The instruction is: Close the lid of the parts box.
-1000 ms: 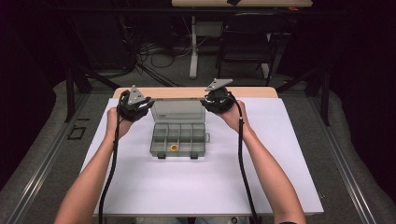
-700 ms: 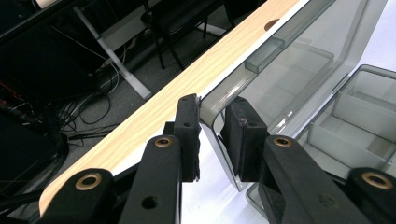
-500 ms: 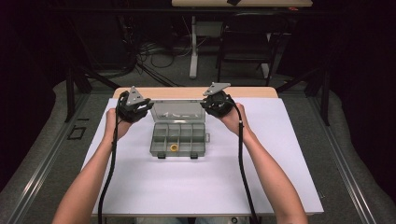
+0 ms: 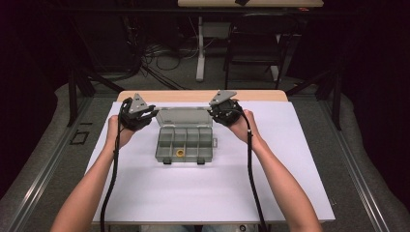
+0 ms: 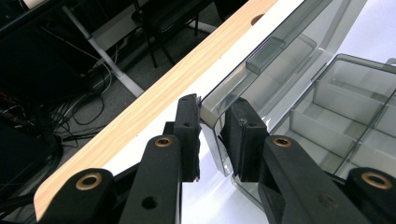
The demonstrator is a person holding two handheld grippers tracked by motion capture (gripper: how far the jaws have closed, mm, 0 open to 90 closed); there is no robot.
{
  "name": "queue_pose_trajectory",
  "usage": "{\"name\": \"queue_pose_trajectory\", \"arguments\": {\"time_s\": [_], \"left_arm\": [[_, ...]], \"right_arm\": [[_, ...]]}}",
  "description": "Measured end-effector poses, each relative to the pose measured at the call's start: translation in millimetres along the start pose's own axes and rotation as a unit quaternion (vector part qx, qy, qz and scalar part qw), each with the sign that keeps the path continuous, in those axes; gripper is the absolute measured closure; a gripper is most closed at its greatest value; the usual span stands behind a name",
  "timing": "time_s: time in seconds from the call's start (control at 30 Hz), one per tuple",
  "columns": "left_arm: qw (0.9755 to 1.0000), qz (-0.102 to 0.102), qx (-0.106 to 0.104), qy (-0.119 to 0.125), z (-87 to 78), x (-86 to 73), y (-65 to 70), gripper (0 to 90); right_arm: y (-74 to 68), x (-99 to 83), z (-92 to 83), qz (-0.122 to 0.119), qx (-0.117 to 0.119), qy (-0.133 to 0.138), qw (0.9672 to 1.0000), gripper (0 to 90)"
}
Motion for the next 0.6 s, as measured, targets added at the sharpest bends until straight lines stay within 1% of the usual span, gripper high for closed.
{"name": "queue_pose_trajectory", "arguments": {"time_s": [0.1,0.17,0.23,0.27,0.3,0.43,0.6], "left_arm": [[1.0,0.002,-0.002,0.001,-1.6,-0.9,1.3,75.4],[1.0,-0.003,-0.005,0.004,-2.7,-1.5,2.9,75.2],[1.0,-0.003,-0.005,0.006,-3.6,-1.9,4.0,75.1],[1.0,-0.002,-0.006,0.006,-4.2,-2.3,4.6,75.1],[1.0,-0.001,-0.006,0.006,-4.8,-2.7,5.2,75.0],[1.0,0.002,-0.007,0.006,-7.5,-4.4,8.0,74.9],[0.9999,0.006,-0.008,0.007,-10.5,-6.2,11.6,74.7]], "right_arm": [[-2.3,-0.5,-1.4,-0.004,-0.001,0.001,1.0,78.1],[-3.8,-1.3,-2.8,-0.007,-0.001,-0.002,1.0,78.0],[-5.3,-1.5,-3.6,-0.012,-0.001,0.0,0.9999,78.0],[-5.9,-1.5,-3.9,-0.014,-0.002,0.001,0.9999,78.0],[-7.2,-2.5,-5.2,-0.015,0.0,-0.004,0.9999,77.9],[-10.2,-3.7,-7.1,-0.017,0.0,-0.002,0.9999,77.7],[-13.6,-5.1,-9.4,-0.026,-0.001,-0.001,0.9997,77.4]]}}
Point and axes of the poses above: each handheld gripper's, and its own axes: z roughly forward along the jaws, x roughly out of its top, y roughly to its right, the point moved 10 cm from there along z, roughly forward along the jaws, and after that the axes turned 8 degrees about y, right-handed, at the moved point
